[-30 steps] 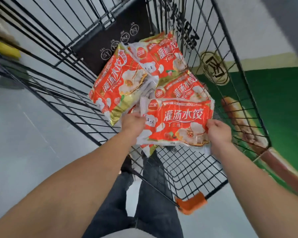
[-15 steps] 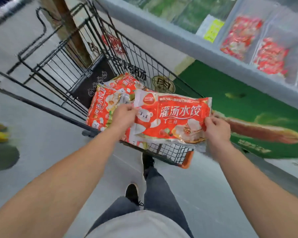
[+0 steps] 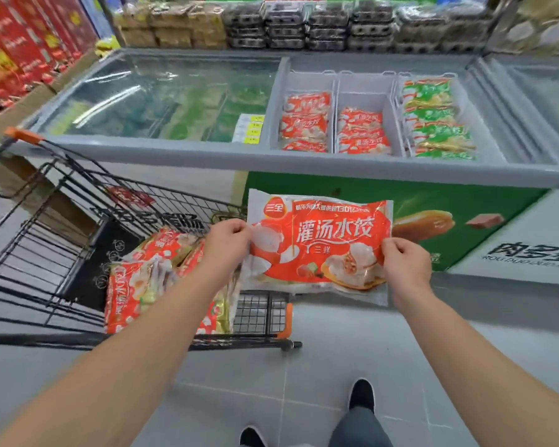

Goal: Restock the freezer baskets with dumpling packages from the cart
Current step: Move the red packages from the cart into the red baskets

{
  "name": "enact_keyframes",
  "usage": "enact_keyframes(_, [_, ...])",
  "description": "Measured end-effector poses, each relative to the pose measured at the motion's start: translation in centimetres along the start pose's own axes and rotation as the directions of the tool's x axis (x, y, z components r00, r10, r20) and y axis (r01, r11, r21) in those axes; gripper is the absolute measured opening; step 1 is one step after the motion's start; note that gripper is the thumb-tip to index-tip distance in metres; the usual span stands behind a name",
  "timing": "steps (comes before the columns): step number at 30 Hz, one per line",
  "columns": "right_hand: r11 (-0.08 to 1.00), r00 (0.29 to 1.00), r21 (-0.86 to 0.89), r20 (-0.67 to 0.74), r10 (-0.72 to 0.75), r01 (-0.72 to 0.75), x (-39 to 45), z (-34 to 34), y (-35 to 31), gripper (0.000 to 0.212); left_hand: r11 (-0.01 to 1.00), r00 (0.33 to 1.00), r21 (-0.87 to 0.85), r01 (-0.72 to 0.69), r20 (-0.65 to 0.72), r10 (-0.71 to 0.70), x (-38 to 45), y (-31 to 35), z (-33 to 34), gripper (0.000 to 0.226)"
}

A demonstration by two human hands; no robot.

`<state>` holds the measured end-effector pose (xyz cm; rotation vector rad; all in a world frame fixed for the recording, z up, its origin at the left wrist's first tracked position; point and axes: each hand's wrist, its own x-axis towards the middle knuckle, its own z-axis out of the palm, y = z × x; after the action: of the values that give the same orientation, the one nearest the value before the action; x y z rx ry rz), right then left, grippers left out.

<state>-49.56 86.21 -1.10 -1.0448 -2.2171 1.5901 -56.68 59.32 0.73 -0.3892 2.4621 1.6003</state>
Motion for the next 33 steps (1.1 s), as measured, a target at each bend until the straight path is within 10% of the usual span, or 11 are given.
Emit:
enact_keyframes(17, [1.0, 1.0, 0.012, -0.024, -0.011, 0.012, 23.3, -15.7, -3.2, 0.034, 0.997, 0.997, 0.019, -0.077, -0.024, 0.077, 5.5, 15.9, 23.2, 0.025])
enact_keyframes(33, [0.991, 0.995, -0.095, 0.002, 0.096, -0.095, 43.8, -4.4, -9.8, 0.028, 0.992, 0.998, 0.119, -0.027, 0.065, 0.02, 28.5, 22.3, 27.8, 0.029])
